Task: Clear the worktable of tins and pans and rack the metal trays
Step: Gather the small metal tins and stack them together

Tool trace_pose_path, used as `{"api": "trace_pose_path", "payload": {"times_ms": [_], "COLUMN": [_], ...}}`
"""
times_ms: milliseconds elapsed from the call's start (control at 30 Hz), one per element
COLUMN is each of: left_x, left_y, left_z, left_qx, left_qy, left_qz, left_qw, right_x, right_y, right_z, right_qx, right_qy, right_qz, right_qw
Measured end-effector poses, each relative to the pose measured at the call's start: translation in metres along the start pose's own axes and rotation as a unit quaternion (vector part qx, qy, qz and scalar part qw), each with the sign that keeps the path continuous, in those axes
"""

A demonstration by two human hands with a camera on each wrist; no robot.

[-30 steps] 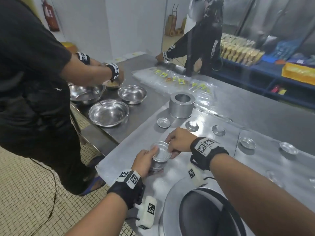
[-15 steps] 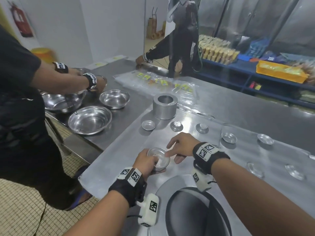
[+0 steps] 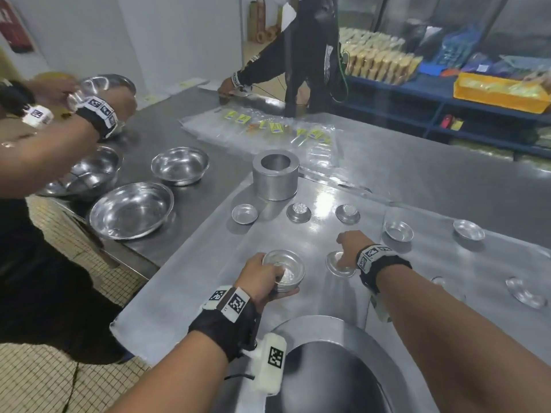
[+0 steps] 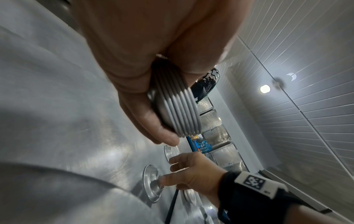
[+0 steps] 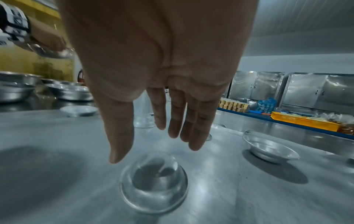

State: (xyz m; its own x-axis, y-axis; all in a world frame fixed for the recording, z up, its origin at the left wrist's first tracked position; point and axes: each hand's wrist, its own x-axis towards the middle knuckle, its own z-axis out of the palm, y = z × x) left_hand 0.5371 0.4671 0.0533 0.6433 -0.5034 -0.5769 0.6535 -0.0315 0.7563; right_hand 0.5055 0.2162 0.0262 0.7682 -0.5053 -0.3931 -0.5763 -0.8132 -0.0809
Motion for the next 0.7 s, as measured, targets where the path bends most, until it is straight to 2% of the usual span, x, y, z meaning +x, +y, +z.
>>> {"api": "trace_pose_path", "payload": {"times_ms": [167, 333, 567, 700], "left_x": [0.007, 0.011, 0.011, 0.008], "left_y": [-0.003, -0.007, -0.011, -0.012], "left_z": [0.008, 0.011, 0.007, 0.007], "left_qx": [-0.006, 0.01, 0.021, 0.026], "left_qy": [0.002, 0.005, 0.008, 0.002], "left_qz": [-0.002, -0.008, -0.01, -0.01], "left_qw": [1.0, 1.0, 1.0, 1.0], "right_x": [0.016, 0.019, 0.01, -0.001], "right_y": [0.006, 0.01, 0.007, 0.006], "right_z": [0.013, 0.023, 0.021, 0.017], "right_qx": [-0.074, -0.08, -0.047, -0.023], "right_qy": [-0.029, -0.047, -0.015, 0.029], "right_qz": [0.003, 0.008, -0.016, -0.044], "right_qw": [0.997, 0.996, 0.999, 0.998]}}
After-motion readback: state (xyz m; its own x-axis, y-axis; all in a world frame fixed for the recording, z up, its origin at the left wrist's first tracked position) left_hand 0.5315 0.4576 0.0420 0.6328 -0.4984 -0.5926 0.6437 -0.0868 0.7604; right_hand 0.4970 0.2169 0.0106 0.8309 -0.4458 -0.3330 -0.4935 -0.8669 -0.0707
